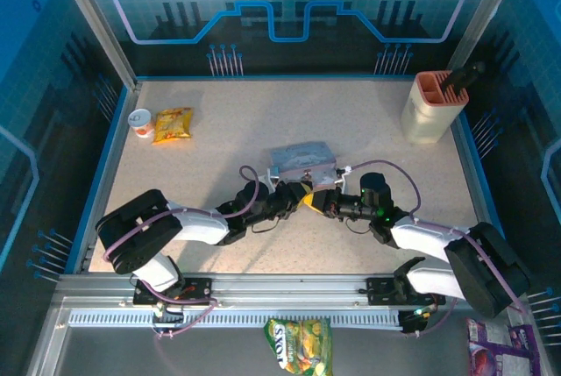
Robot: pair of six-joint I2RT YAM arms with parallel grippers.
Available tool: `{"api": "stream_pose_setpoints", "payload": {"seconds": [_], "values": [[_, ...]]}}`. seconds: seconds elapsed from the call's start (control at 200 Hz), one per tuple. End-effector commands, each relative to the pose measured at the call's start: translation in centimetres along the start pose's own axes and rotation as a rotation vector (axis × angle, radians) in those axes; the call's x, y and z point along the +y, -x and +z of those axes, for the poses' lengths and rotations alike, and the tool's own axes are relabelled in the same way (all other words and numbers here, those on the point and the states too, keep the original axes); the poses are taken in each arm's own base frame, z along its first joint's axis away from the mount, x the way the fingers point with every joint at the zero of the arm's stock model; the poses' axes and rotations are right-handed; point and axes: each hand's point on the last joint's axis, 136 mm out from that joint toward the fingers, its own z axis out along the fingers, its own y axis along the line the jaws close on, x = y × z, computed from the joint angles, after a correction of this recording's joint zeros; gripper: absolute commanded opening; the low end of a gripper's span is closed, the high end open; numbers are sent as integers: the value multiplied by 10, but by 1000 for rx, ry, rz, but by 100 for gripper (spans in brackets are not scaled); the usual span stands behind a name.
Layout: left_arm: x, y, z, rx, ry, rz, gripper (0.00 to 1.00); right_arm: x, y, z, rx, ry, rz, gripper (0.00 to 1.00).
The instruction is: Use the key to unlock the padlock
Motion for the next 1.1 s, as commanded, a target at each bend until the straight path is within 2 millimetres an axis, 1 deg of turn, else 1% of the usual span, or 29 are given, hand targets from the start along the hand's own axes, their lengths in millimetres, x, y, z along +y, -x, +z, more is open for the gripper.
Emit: {"api": "stream_pose_setpoints", "payload": {"seconds": [0.0, 0.1, 0.29, 0.375, 0.405, 0.455, 0.52, 0.525, 0.565, 0.58, 0.605, 0.68, 0.775, 0.85, 0.91, 0.98, 1.095], "values": [[-18, -33, 2, 151, -51, 27, 10, 26, 21, 1, -77, 63, -82, 0], [-16, -29, 0, 139, -46, 29, 9, 23, 20, -6, -89, 58, -75, 0], [-11, -22, -3, 114, -35, 36, 7, 5, 16, -18, -103, 0, -48, 0], [-7, -19, -7, 106, -14, 62, 11, -7, 13, -25, -110, -33, -24, 0], [-1, -17, -9, 100, 17, 77, 14, -11, 12, -28, -113, -50, -19, 0], [9, -14, -14, 93, 86, 128, 18, -19, 10, -33, -111, -83, -14, 0], [22, -10, -22, 91, 212, 242, 23, -26, 6, -39, -105, -129, -27, 0], [21, -10, -23, 90, 212, 254, 23, -27, 6, -40, -104, -133, -29, 0], [28, -6, -30, 86, 293, 337, 27, -26, 5, -43, -102, -154, -59, 0], [30, -5, -33, 85, 320, 368, 29, -31, 2, -45, -92, -180, -52, 0], [33, -2, -37, 84, 358, 413, 35, -32, 1, -47, -87, -200, -66, 0], [39, 4, -45, 92, 433, 545, 41, -35, -3, -53, -74, -238, -99, 0], [45, 5, -42, 143, 492, 686, 44, -41, -10, -58, -41, -291, -140, 0], [52, 8, -37, 169, 540, 748, 45, -42, -14, -60, -17, -307, -181, 0], [48, 7, -33, 180, 526, 773, 45, -39, -17, -63, 5, -319, -231, 0], [35, -1, -27, 198, 453, 776, 49, -33, -21, -64, 35, -333, -321, 0], [15, -11, -25, 214, 342, 761, 52, -15, -28, -62, 63, -297, -485, 0]]}}
